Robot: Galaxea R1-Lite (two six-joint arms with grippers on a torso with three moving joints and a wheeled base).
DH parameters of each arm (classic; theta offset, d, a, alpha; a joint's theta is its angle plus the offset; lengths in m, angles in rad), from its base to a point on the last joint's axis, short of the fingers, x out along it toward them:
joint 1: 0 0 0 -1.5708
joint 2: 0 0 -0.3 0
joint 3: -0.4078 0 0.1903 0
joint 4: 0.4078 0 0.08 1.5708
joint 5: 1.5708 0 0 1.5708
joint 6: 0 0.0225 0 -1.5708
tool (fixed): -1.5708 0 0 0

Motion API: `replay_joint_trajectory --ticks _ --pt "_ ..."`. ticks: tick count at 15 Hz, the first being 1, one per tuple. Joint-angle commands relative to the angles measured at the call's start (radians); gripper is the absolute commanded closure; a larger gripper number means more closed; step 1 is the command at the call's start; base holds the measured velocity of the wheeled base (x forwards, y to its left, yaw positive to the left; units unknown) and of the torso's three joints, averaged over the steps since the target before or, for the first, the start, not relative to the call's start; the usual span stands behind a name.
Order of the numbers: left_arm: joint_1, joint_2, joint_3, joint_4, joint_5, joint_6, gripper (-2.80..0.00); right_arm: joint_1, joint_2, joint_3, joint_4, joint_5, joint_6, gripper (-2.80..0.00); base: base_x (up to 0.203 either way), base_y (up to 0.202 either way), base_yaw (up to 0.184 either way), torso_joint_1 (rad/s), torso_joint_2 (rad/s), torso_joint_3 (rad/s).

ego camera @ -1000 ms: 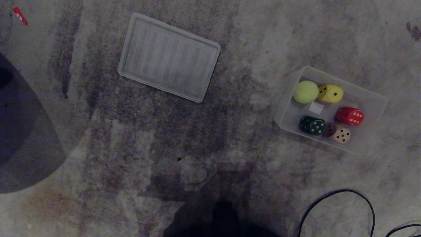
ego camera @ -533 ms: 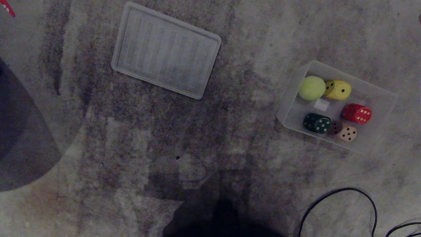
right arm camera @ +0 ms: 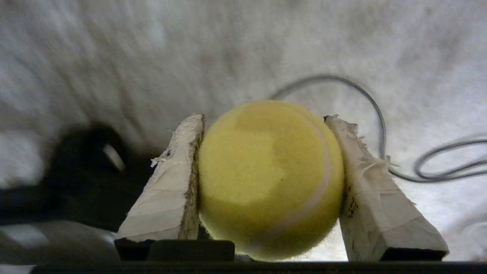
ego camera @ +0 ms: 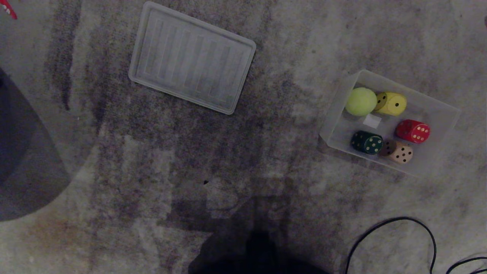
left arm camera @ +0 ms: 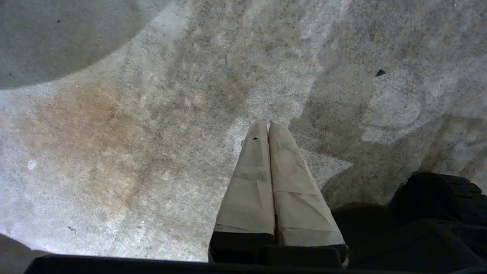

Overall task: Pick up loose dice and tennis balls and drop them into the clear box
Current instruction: Put the ball in the box

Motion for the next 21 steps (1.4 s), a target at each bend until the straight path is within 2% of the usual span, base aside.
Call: replay_joint_trajectory --ticks 1,4,7,11,13,16,17,21 --pt "0.001 0.001 0.002 0.000 0.001 0.000 0.00 0.000 0.347 -0.093 -0.097 0.004 0.065 0.00 0.000 0.000 0.000 0.000 0.00 0.000" --pt "0.000 0.001 0.002 0.000 0.001 -0.002 0.00 0.012 0.676 -0.159 -0.350 0.014 0.120 0.00 0.000 0.000 0.000 0.000 0.00 0.000" --pt "0.001 0.001 0.002 0.000 0.001 0.000 0.00 0.073 0.931 -0.234 -0.563 0.020 0.189 0.00 0.000 0.000 0.000 0.000 0.00 0.000" --pt "-0.001 0.001 0.002 0.000 0.001 -0.001 0.00 0.139 1.156 -0.395 -0.672 0.020 0.325 0.00 0.000 0.000 0.000 0.000 0.00 0.000" --pt "0.000 0.001 0.002 0.000 0.001 0.000 0.00 0.172 1.214 -0.442 -0.721 0.016 0.355 0.00 0.000 0.000 0.000 0.000 0.00 0.000" --pt "-0.001 0.001 0.002 0.000 0.001 0.000 0.00 0.209 1.244 -0.486 -0.726 0.019 0.397 0.00 0.000 0.000 0.000 0.000 0.00 0.000" --pt "0.000 0.001 0.002 0.000 0.001 0.000 0.00 0.233 1.244 -0.498 -0.725 0.018 0.414 -2.80 0.000 0.000 0.000 0.000 0.00 0.000" --pt "0.000 0.001 0.002 0.000 0.001 -0.001 0.00 0.263 1.256 -0.506 -0.725 0.010 0.419 -2.80 0.000 0.000 0.000 0.000 0.00 0.000"
